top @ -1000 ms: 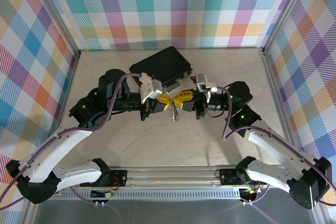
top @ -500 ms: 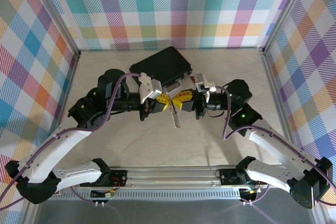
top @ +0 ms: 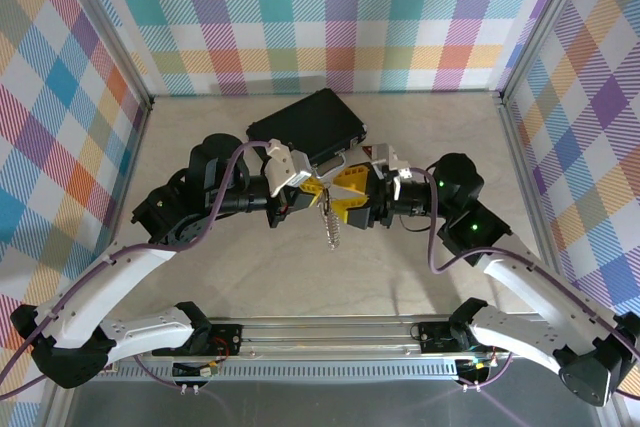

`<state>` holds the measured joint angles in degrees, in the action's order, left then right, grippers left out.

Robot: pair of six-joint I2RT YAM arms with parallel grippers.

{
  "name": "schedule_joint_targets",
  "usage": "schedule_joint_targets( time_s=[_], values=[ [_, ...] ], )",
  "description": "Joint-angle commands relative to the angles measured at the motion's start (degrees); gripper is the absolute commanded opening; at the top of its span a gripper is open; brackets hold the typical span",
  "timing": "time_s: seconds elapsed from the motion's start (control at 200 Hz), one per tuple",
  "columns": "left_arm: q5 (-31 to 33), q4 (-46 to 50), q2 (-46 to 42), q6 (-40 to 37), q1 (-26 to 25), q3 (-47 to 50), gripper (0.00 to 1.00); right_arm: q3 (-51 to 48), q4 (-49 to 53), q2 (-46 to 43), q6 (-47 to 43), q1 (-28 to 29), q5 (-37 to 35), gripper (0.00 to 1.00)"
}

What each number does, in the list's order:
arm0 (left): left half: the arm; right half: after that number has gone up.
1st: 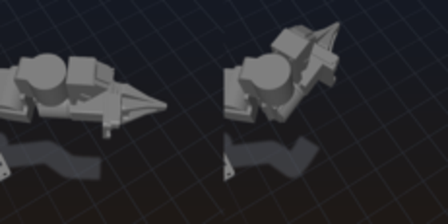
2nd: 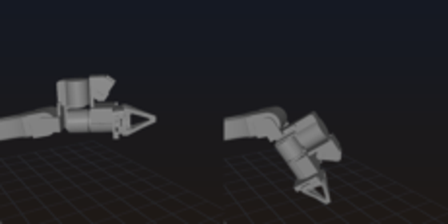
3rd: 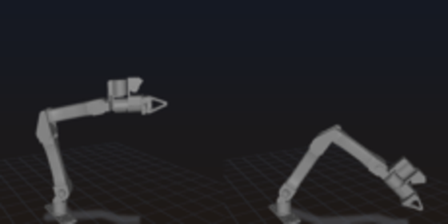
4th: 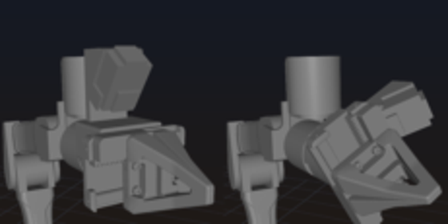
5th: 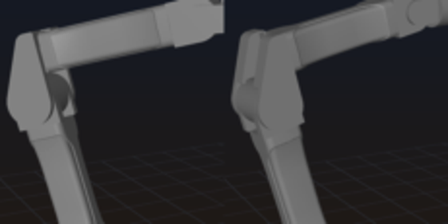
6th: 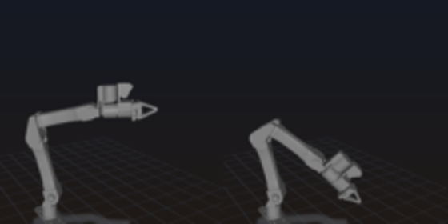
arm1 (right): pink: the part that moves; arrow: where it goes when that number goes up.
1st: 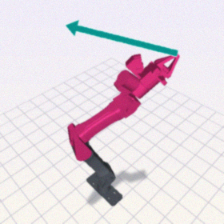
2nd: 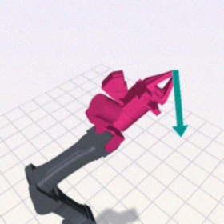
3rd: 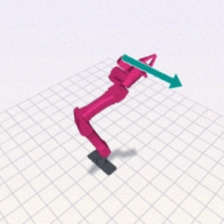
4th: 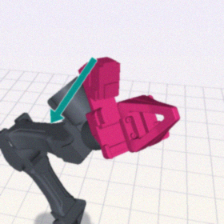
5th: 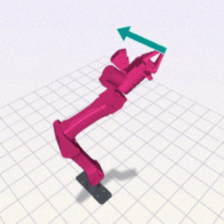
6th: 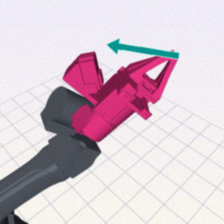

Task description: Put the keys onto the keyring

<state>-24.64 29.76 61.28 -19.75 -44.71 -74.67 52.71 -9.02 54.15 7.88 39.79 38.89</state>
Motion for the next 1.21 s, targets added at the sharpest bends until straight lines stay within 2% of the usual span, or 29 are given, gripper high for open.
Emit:
schedule_joint_targets(
  time_s=[0.0, 0.14, 0.405, 0.71, 1.2],
  values=[
    [4.3, -2.1, -1.3, -1.6, -0.7, 1.0, 0.00, 2.6, 5.2, -1.6, -0.8, 0.2, -4.8, 0.57],
    [6.7, -1.9, -1.0, -1.2, -0.7, 1.3, 0.00, 4.4, 11.3, -1.5, -1.1, 1.2, -11.2, 0.57],
    [10.4, -0.5, 0.2, 2.7, -0.6, 0.0, 0.00, 5.8, 17.6, -0.9, -2.1, 8.0, -20.1, 0.47],
    [10.2, -1.1, -0.4, 4.8, -0.7, 1.1, 0.00, 6.6, 15.9, 1.8, -0.7, 10.5, -22.6, 0.38],
    [8.2, -0.8, -1.5, 4.5, -0.7, 2.2, 0.00, 8.0, 15.0, 4.9, -0.5, 11.3, -23.4, 0.13]
  ],
)
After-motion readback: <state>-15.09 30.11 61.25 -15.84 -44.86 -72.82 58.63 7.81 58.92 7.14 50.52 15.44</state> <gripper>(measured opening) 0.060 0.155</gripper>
